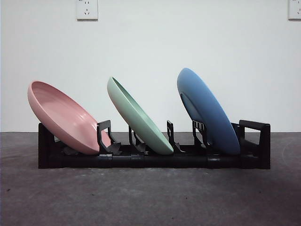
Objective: Place the plate
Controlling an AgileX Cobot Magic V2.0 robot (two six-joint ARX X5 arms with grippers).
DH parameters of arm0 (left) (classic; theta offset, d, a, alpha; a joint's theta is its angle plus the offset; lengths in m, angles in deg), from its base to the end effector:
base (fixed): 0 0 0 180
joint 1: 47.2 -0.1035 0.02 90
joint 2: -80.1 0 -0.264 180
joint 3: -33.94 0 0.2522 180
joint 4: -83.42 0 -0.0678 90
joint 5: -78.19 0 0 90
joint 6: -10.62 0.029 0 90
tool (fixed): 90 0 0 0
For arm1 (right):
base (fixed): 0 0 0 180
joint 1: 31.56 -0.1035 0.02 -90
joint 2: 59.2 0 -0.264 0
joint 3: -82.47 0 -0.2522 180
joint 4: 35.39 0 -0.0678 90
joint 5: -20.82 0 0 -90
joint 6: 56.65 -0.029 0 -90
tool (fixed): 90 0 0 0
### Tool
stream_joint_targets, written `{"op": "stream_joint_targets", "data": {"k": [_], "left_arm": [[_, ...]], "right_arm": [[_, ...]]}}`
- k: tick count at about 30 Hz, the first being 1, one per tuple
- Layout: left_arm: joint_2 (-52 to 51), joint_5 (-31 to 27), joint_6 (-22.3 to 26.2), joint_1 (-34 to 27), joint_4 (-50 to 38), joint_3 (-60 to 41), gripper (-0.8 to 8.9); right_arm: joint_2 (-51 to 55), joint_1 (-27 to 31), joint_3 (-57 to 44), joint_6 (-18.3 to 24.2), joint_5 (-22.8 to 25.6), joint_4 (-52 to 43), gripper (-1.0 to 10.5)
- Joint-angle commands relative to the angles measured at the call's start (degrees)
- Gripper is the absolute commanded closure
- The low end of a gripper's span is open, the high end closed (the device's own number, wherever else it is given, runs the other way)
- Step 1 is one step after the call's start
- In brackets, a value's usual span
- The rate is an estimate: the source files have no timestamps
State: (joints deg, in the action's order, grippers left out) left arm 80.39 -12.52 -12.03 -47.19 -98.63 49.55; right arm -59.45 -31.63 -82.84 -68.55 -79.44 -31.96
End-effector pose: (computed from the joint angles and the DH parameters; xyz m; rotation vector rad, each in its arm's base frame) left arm 0.0916 0.0003 0.2004 -0.3942 -0.3016 -0.0480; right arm 0.0948 0.0053 0.1859 0.1894 -0.1723 0.1989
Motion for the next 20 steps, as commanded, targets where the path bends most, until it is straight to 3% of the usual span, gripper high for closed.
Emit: {"op": "stream_joint_targets", "data": {"k": [1,5,7,13,20], "left_arm": [[-0.1,1.7,-6.1,0.0,-0.5,0.1,8.06],[0.1,5.3,-9.4,0.0,6.4,3.8,8.04],[0.5,6.0,-9.8,0.0,12.6,7.3,8.03],[6.4,8.4,-6.1,0.0,28.8,20.3,8.03],[19.1,12.7,4.2,0.0,43.1,34.4,8.03]], "right_arm": [[0.0,-0.2,-0.1,-6.9,-0.7,-7.4,9.3],[0.0,-0.2,2.5,-15.1,-0.9,-2.7,9.3],[0.0,-0.2,5.4,-16.3,-1.8,3.2,9.3],[-5.0,-0.2,18.4,-14.5,-4.3,20.4,9.3],[-17.9,-0.2,33.7,-6.8,-10.9,37.7,9.3]]}}
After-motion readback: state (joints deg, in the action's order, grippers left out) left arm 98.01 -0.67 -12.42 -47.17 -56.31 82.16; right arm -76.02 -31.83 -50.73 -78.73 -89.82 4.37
